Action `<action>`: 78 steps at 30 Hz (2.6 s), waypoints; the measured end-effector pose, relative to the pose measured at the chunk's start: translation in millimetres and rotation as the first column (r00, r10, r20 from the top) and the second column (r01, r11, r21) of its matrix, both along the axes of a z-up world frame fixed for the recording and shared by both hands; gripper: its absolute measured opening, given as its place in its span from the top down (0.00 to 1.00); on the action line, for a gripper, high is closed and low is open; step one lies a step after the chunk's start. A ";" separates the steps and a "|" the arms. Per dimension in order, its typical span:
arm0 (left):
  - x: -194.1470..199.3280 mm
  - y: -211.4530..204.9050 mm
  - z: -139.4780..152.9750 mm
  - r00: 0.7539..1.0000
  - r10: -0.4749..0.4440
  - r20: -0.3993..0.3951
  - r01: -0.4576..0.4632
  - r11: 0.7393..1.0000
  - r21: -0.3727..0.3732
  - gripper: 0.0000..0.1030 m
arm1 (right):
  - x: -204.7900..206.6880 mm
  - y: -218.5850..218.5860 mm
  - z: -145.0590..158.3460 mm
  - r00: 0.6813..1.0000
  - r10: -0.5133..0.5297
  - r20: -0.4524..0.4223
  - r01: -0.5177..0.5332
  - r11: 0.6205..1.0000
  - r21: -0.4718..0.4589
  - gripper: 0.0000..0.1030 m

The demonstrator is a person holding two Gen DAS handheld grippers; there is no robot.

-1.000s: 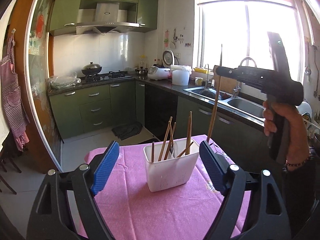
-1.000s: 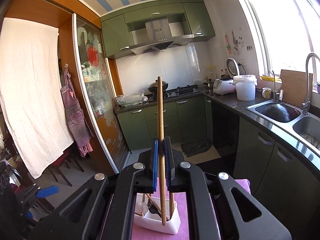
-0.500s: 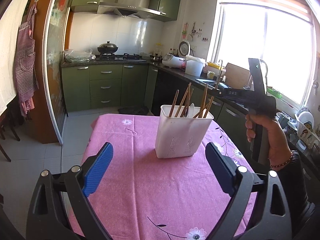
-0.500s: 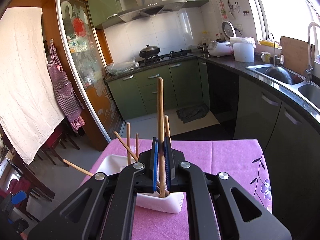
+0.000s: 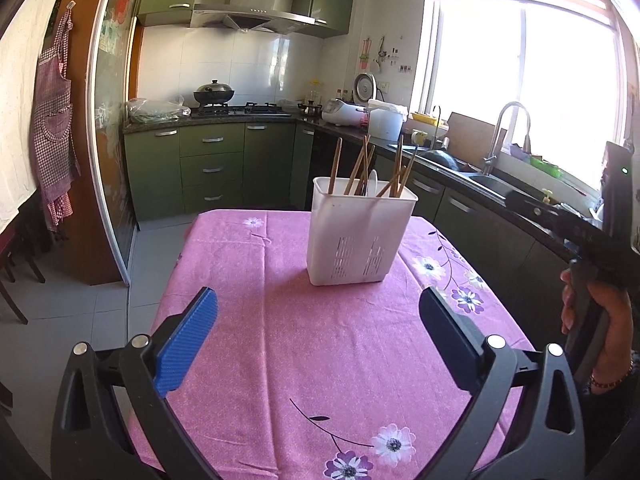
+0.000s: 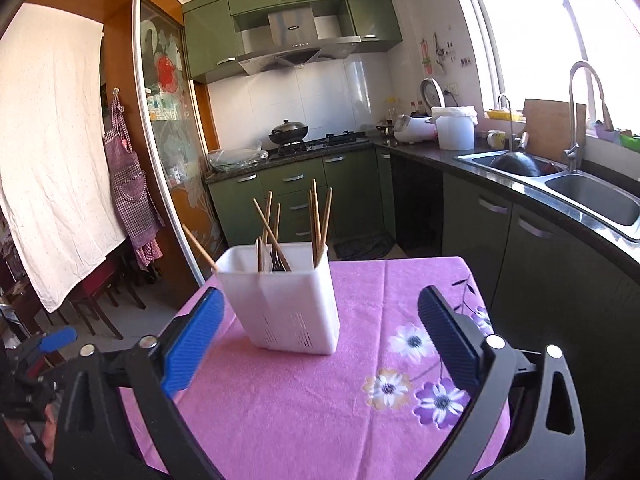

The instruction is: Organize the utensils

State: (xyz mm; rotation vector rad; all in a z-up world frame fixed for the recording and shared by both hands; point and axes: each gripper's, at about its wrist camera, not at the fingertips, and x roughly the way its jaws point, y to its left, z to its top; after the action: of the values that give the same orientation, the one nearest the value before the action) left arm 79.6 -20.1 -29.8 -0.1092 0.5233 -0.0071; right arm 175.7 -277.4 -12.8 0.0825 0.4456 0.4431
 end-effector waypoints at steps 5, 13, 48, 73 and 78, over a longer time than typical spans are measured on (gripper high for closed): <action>-18.4 -9.6 -7.5 1.000 -0.019 0.012 0.019 0.999 0.044 0.07 | -74.8 -9.4 -27.1 0.999 -0.040 0.032 0.041 0.998 -0.050 0.05; -54.6 0.5 2.4 0.999 -0.006 0.048 0.004 1.000 0.028 0.07 | -146.5 -2.5 -15.4 0.992 -0.033 0.118 0.043 0.996 -0.079 0.05; -78.3 4.8 8.9 0.998 -0.002 0.057 0.000 0.999 0.045 0.07 | -162.5 3.1 11.6 0.991 -0.033 0.126 0.043 0.996 -0.078 0.05; -75.9 5.1 4.2 0.999 0.015 0.036 -0.017 0.998 0.055 0.07 | -157.1 8.9 3.5 0.994 -0.024 0.110 0.032 0.996 -0.080 0.05; -75.5 5.8 4.4 0.999 0.014 0.032 -0.016 0.998 0.057 0.07 | -156.4 9.0 2.2 0.994 -0.021 0.107 0.030 0.996 -0.081 0.04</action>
State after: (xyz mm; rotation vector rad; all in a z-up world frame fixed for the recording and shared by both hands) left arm 4.2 -14.4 -25.3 -0.0571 0.4903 0.0206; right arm 19.3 -268.4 -10.6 -0.0147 0.3572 0.4014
